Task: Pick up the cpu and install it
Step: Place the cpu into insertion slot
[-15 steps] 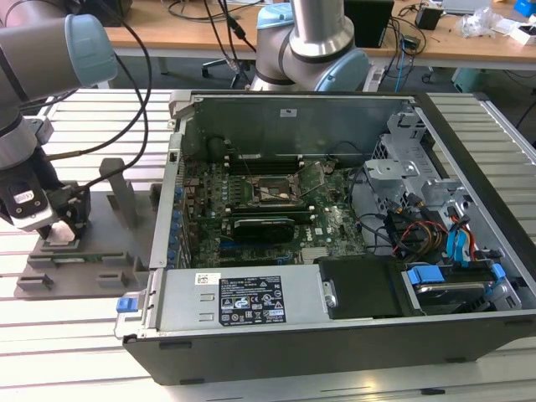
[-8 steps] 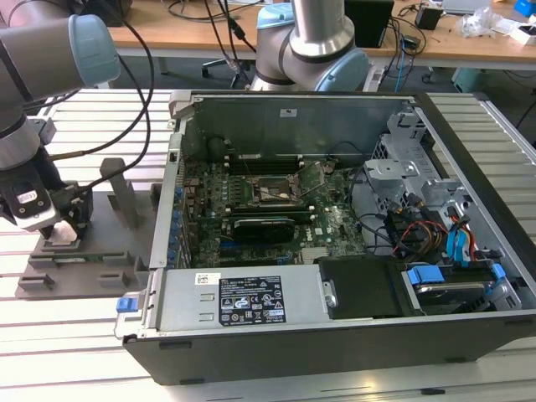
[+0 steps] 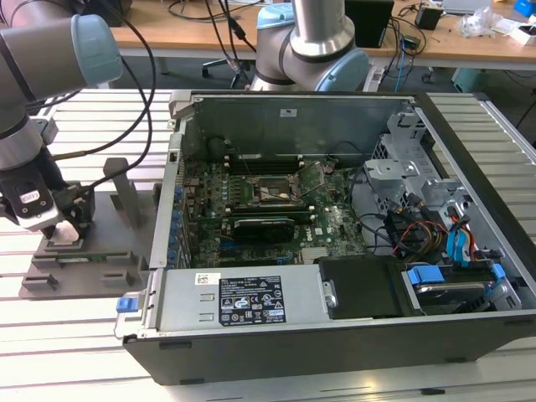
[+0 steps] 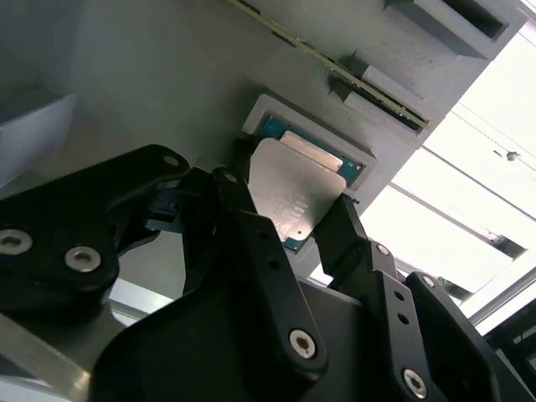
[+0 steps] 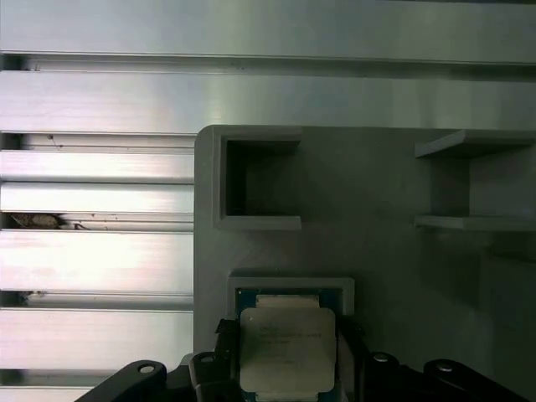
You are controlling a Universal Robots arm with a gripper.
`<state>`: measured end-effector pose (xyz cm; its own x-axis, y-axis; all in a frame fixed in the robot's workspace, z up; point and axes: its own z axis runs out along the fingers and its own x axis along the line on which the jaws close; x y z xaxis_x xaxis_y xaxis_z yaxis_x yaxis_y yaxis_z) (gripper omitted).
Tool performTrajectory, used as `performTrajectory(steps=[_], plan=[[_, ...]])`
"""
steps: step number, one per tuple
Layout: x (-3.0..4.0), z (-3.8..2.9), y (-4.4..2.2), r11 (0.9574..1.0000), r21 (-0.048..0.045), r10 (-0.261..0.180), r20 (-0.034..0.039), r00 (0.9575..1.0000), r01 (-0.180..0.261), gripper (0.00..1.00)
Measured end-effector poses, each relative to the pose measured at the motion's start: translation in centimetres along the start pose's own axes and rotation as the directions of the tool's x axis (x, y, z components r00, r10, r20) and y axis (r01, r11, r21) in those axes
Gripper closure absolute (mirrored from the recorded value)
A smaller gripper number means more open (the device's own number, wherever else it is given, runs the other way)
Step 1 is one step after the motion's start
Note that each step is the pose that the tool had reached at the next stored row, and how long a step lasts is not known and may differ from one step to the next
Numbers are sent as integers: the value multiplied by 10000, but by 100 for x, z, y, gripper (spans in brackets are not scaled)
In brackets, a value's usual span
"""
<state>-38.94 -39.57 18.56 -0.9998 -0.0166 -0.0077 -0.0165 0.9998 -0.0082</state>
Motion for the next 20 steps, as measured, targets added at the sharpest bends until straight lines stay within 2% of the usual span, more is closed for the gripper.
performTrajectory(steps=[3, 6, 9, 16, 20], plan=[[-2, -26, 0, 10000, 4, 1, 0, 10000, -1, 45], [-15, -105, -1, 10000, 6, 1, -4, 10000, -1, 45], [-16, -147, -1, 10000, 10, 1, -4, 10000, -1, 45], [-17, -303, -3, 10000, 11, 1, -3, 10000, -1, 45], [-19, -426, -4, 10000, 18, 0, -4, 10000, 0, 45]])
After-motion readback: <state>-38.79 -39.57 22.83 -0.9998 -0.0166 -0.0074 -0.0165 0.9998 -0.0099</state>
